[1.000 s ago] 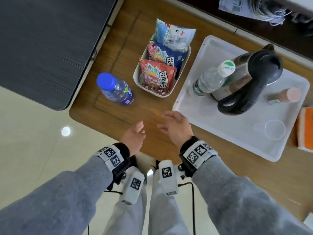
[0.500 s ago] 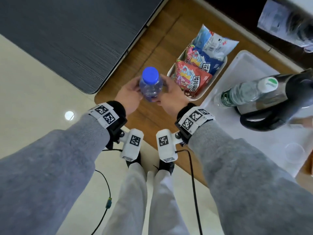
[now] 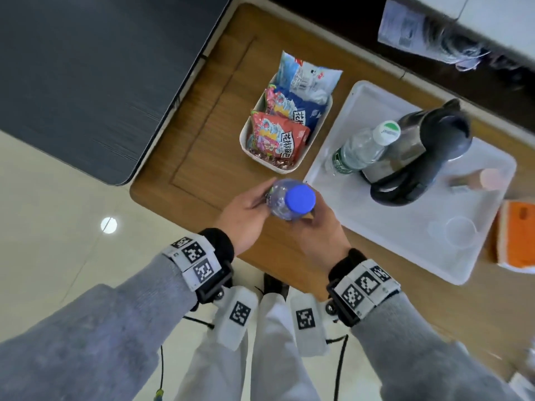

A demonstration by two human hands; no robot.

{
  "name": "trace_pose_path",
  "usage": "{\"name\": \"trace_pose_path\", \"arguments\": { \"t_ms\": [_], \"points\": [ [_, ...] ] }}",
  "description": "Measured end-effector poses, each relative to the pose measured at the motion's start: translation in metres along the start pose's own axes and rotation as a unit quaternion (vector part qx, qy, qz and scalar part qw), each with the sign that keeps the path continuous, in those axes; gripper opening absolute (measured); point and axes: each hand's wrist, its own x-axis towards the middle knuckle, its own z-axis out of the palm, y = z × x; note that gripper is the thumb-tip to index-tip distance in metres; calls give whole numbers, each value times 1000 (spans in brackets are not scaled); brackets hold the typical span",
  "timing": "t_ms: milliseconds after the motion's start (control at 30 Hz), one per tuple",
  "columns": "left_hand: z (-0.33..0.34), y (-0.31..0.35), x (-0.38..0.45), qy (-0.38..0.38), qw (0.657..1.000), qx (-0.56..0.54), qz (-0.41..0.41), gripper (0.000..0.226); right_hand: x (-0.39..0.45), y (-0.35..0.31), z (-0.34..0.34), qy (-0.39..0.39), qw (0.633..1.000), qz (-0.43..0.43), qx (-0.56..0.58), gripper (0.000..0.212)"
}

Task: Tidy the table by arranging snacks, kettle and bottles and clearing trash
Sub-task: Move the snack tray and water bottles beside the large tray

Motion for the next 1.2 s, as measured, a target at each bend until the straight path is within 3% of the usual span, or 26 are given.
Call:
{"name": "trace_pose_path", "arguments": {
  "t_ms": [100, 300, 700, 1033, 1200],
  "points": [
    [20, 13, 8, -42, 999, 9, 23, 48, -5, 9, -21, 59, 998, -9, 11, 57],
    [60, 25, 44, -60, 998, -21, -6, 55, 0, 21, -49, 122, 992, 17, 10, 58],
    [150, 26, 53, -80, 991, -47, -99, 54, -6, 83, -81, 157, 975, 124, 94, 53],
    [205, 17, 60, -75, 988, 43, -126, 56, -18, 136, -110, 154, 967, 147, 139, 69],
    [243, 33, 67, -54, 985, 6, -163, 53, -20, 153, -141, 153, 966, 137, 158, 72]
  ]
}}
